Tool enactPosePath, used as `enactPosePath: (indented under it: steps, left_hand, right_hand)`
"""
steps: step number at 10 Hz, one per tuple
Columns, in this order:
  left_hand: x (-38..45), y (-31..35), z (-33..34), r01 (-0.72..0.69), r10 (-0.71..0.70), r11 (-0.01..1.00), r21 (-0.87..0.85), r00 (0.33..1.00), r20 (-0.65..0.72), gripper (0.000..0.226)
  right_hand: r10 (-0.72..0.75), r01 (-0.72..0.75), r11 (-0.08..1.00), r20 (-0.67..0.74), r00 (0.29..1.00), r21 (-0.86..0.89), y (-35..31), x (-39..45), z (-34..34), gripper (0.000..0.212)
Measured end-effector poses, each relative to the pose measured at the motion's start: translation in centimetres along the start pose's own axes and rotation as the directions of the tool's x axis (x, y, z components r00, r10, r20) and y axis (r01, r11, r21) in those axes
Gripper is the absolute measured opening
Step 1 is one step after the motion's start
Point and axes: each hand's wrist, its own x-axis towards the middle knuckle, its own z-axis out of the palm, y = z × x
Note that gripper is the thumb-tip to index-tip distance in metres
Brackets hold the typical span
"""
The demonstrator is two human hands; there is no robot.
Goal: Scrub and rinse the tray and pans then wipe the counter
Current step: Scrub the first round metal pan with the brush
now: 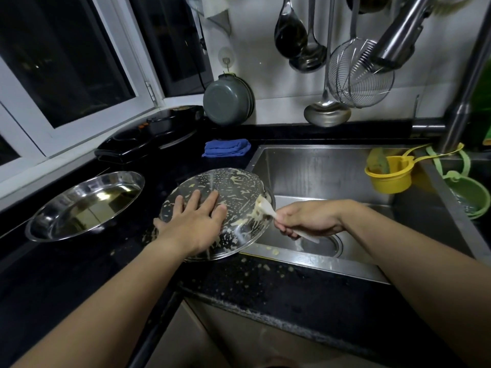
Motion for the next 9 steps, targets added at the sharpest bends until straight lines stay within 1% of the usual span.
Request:
enactPosePath:
  steps: [1,2,3,4,5,6,7,8,9]
  left_hand:
    - [-0.1,0.1,-0.1,-0.001,0.001,1.0,-0.003,1.0,-0.007,0.061]
    - [-0.1,0.1,0.0,-0.004,0.004,1.0,-0.005,1.0,-0.009,0.061]
    - [-0.1,0.1,0.0,-0.005,0.005,1.0,0.001,1.0,-0.01,0.061]
    - [0.0,0.0,-0.1,-0.009,0.009,1.0,0.003,1.0,-0.004,0.062]
    - [0.0,-0.1,-0.1,-0.009,0.009,1.0,0.008,1.0,0.0,0.063]
    - [0.1,-0.2,-0.2,-0.011,0.011,1.0,0.017,1.0,-0.002,0.064]
    - [0.1,-0.1,-0.2,-0.021,0.021,1.0,0.022,1.0,0.007,0.064]
    - [0.0,-0.3,-0.1,-0.029,0.029,0.999,0.02,1.0,0.003,0.063]
    - [-0.1,-0.7,-0.2,-0.047,0.047,0.999,0.019,0.999,0.012,0.064]
  right_hand:
    - [-0.007,0.002,0.997,-0.064,0.998,-0.074,-0.6,-0.5,-0.3,0.028]
    - [0.001,-0.006,0.999,-0.13,0.991,-0.036,-0.7,-0.7,-0.7,0.029]
    - [-0.002,0.011,0.965,0.032,0.999,-0.261,-0.7,-0.3,0.0,0.028]
    - [-0.005,-0.009,0.965,-0.052,0.999,-0.263,-0.4,-0.8,-0.4,0.029]
    - [0.013,-0.037,0.981,-0.125,0.992,-0.191,0.1,-1.0,-1.0,0.029]
    - [0.015,-0.019,0.973,-0.02,1.0,-0.231,0.4,-0.5,-0.7,0.028]
    - [0.053,-0.065,0.996,-0.202,0.978,-0.055,0.9,-0.3,-1.6,0.032]
    - [0.072,-0.067,0.997,-0.164,0.984,0.039,1.4,-0.1,-1.7,0.033]
    - [0.101,-0.1,0.993,-0.026,0.995,0.063,1.7,0.0,-1.3,0.03]
